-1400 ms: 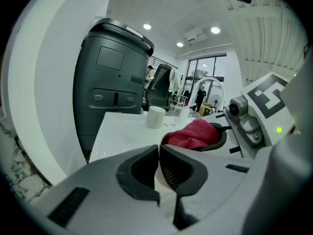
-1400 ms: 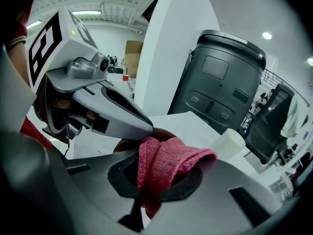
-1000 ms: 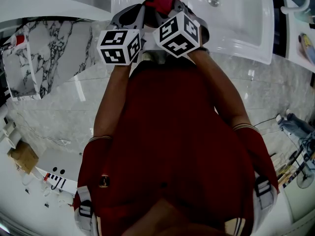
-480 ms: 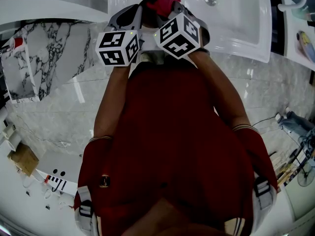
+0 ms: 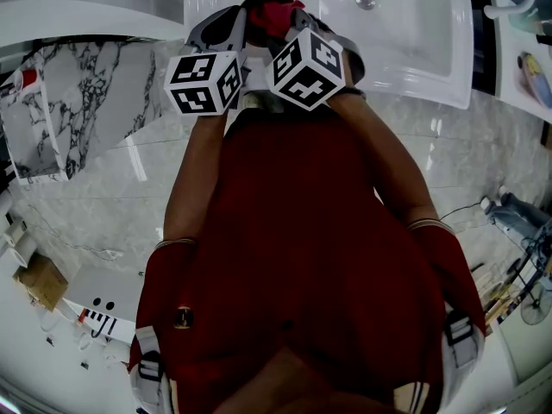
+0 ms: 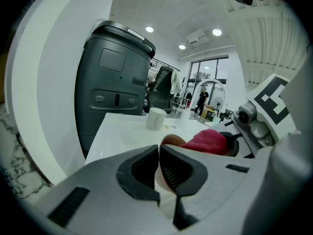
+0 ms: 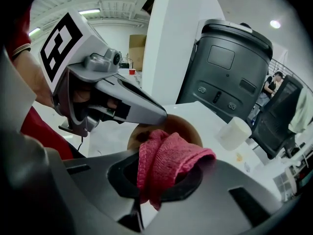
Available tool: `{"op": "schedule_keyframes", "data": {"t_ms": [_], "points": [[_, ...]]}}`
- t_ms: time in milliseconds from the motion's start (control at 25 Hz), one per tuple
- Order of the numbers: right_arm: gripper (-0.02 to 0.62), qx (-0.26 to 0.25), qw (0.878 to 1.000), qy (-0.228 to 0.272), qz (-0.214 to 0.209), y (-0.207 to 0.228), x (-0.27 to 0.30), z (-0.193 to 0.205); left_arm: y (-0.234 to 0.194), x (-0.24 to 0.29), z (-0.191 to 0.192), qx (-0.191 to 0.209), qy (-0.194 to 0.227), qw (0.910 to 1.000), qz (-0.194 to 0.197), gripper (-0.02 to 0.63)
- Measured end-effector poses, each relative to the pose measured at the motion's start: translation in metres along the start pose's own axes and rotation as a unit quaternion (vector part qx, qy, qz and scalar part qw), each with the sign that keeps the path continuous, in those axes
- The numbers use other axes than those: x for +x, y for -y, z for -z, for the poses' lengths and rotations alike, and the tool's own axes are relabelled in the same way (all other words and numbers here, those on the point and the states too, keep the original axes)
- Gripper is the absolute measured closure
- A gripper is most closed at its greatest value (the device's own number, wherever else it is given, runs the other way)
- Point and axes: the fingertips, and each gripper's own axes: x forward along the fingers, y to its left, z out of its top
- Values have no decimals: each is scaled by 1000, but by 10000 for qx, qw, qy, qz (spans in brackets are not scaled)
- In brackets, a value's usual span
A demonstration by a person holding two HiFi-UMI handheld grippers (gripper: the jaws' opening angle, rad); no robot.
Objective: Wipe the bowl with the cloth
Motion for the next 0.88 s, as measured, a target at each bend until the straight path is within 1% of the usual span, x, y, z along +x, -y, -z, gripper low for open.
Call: {"op": "schedule_keyframes", "data": {"t_ms": [240, 400, 880], "points": [[566, -182, 9995, 17, -276, -15, 3, -4, 3, 1, 0, -40, 12, 10000, 47, 584], [566, -287, 9990, 90, -335, -20, 4, -10, 5, -1, 0, -53, 17, 10000, 78, 584], [566, -362, 9992, 194, 1, -9, 6, -16, 11, -8, 2, -84, -2, 9998, 168, 584]]}}
